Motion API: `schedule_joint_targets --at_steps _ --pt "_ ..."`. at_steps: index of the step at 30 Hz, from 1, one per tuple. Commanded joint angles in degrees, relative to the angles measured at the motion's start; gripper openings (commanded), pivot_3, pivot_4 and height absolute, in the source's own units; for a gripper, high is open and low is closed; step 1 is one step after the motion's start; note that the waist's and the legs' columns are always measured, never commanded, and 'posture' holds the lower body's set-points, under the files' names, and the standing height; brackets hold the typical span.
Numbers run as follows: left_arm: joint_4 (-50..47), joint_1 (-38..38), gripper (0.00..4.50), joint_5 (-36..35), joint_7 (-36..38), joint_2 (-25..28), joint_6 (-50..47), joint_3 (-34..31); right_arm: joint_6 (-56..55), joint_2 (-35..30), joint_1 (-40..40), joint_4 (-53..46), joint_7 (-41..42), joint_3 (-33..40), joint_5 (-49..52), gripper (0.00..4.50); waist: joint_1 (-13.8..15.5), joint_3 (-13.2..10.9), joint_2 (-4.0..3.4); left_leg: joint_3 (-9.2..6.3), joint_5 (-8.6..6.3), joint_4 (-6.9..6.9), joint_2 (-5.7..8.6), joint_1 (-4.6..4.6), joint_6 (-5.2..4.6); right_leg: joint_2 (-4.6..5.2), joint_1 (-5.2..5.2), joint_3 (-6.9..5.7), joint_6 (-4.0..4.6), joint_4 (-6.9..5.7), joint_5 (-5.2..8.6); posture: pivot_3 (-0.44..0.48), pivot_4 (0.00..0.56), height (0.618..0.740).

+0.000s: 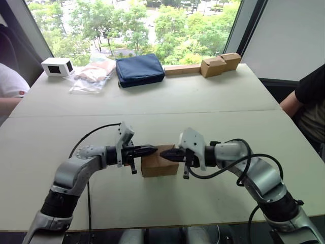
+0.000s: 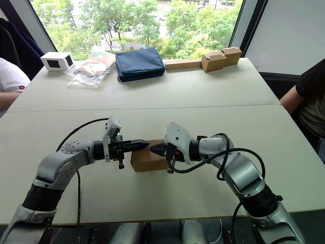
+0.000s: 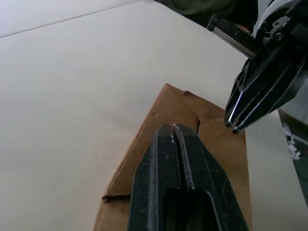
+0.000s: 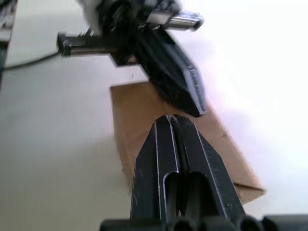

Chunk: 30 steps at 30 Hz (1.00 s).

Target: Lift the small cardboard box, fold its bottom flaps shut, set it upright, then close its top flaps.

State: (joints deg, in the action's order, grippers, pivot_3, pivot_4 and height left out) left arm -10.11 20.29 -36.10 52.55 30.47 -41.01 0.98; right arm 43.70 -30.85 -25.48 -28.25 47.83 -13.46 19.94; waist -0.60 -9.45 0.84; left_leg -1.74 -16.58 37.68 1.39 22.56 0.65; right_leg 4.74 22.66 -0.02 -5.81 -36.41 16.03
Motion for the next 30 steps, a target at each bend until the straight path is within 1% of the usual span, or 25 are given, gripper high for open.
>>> schedule_joint_targets --at_steps 1,3,6,15,20,25,30 --pt "-7.21 -0.29 0.05 -2.55 -1.2 2.19 -1.85 -2.73 -0.29 0.65 -1.06 -0.37 -2.13 3.19 1.19 0.0 -0.02 -0.01 0.0 0.0 0.0 -0.01 0.0 0.0 0.0 0.0 0.0 0.0 0.0 0.0 0.0 0.0 0.15 0.74" --pt "-9.76 -1.2 0.05 -1.6 -1.26 3.87 -1.83 -2.18 -1.12 0.31 -1.1 0.59 -2.66 3.13 0.53 0.0 -0.09 -0.01 -0.01 0.01 0.0 -0.08 0.0 0.0 0.0 0.0 0.02 0.0 0.0 0.05 0.0 0.0 0.15 0.74" --pt "-10.5 -2.15 0.05 -0.42 -1.63 4.65 -1.04 -1.17 -2.36 -0.25 -0.59 1.16 -2.66 1.82 -0.31 0.0 -0.06 0.0 -0.01 0.02 0.04 -0.27 0.01 -0.04 0.07 0.01 0.02 0.0 0.01 0.15 -0.01 0.0 0.15 0.74" --pt "-9.95 -2.54 0.05 4.27 -3.45 2.3 2.25 3.91 -6.2 -0.25 -0.57 4.02 -2.45 -4.11 -4.65 0.0 -0.02 0.0 -0.01 0.02 0.09 -0.39 0.02 -0.04 0.15 -0.03 0.07 -0.01 0.01 0.16 -0.01 0.0 0.15 0.74" --pt "-7.99 -2.33 0.05 6.53 -3.69 1.52 3.57 5.98 -8.44 0.32 0.73 6.82 -3.0 -6.52 -7.38 0.0 -0.05 0.0 -0.01 0.02 0.11 -0.38 0.02 -0.04 0.17 -0.06 0.06 -0.01 0.01 0.16 -0.01 0.0 0.15 0.74" --pt "-7.7 -2.4 0.05 8.24 -3.68 1.71 4.84 6.74 -9.71 0.4 1.62 8.35 -3.34 -7.33 -9.12 0.0 -0.04 0.0 -0.01 0.02 0.13 -0.38 0.02 -0.1 0.19 -0.08 0.02 -0.02 0.0 0.15 -0.01 0.0 0.15 0.74" --pt "-7.82 -3.04 0.05 8.47 -5.22 0.3 5.84 5.73 -11.22 0.74 2.17 8.67 -3.53 -6.24 -9.23 0.0 -0.02 0.0 -0.01 0.02 0.13 -0.37 0.02 -0.12 0.19 -0.09 -0.01 -0.03 0.0 0.15 -0.02 0.0 0.15 0.74"
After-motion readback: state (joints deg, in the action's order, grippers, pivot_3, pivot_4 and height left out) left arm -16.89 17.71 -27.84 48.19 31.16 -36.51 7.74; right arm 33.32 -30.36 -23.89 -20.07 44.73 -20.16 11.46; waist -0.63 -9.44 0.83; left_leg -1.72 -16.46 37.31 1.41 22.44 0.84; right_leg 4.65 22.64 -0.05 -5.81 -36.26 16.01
